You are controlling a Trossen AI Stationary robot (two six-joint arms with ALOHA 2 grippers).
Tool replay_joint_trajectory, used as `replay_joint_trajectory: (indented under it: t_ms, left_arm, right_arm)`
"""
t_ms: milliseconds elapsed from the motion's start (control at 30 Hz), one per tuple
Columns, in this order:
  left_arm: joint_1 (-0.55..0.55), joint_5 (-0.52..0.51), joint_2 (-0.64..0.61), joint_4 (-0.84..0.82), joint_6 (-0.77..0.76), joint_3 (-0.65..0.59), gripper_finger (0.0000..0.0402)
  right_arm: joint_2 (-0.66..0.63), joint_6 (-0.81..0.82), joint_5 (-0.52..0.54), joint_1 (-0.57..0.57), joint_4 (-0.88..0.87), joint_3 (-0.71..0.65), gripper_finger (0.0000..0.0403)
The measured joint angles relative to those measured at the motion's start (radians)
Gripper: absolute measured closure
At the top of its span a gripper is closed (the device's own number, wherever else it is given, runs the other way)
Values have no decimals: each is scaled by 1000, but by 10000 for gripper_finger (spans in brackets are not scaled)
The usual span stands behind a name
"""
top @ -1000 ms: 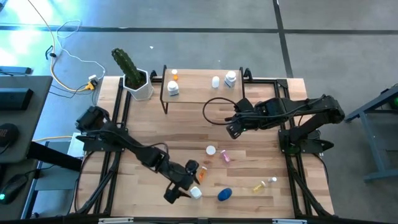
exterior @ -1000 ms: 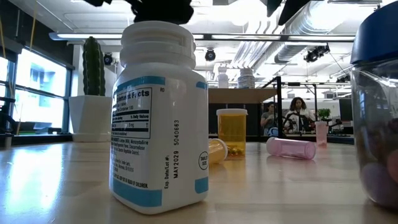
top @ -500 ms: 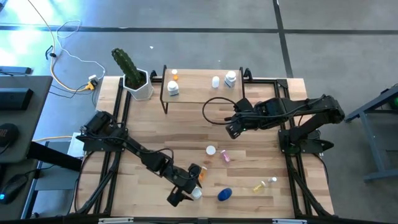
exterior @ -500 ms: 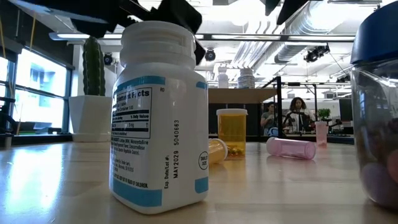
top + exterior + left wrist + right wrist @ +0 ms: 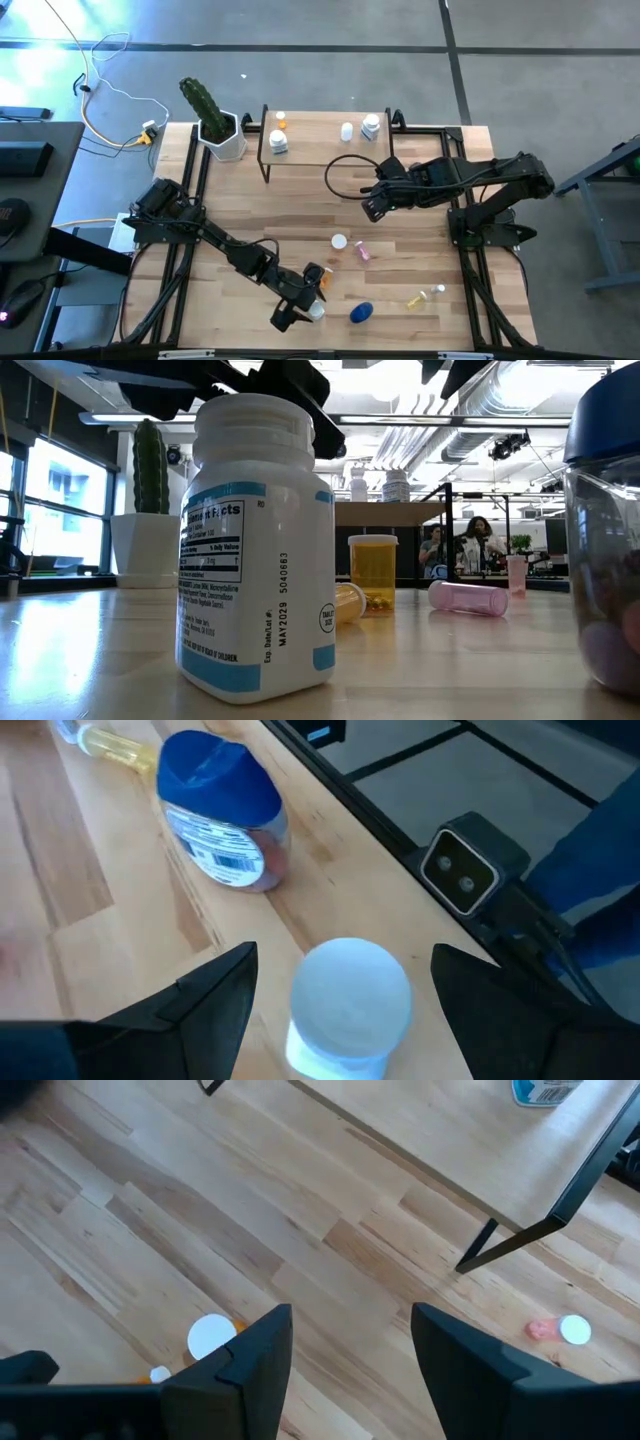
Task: Pick and place medicine bottles onto shelf by color
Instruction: Put the white blue pill bottle on the shelf
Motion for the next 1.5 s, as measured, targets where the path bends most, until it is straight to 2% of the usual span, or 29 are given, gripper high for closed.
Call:
replay_joint_trajectory:
  t_ms: [567,967,1167,1500]
  left_arm:
    - [18,21,-1,-27,0,0,116]
    - [21,17,7,-46,27,0,175]
    - [21,24,45,-54,-26,0,179]
    - [21,30,37,-30,-27,0,179]
  right_arm:
    - [0,0,1,0,0,0,206]
    - [0,26,2,0,0,0,206]
    - [0,26,3,0,0,0,206]
    - [0,26,2,0,0,0,206]
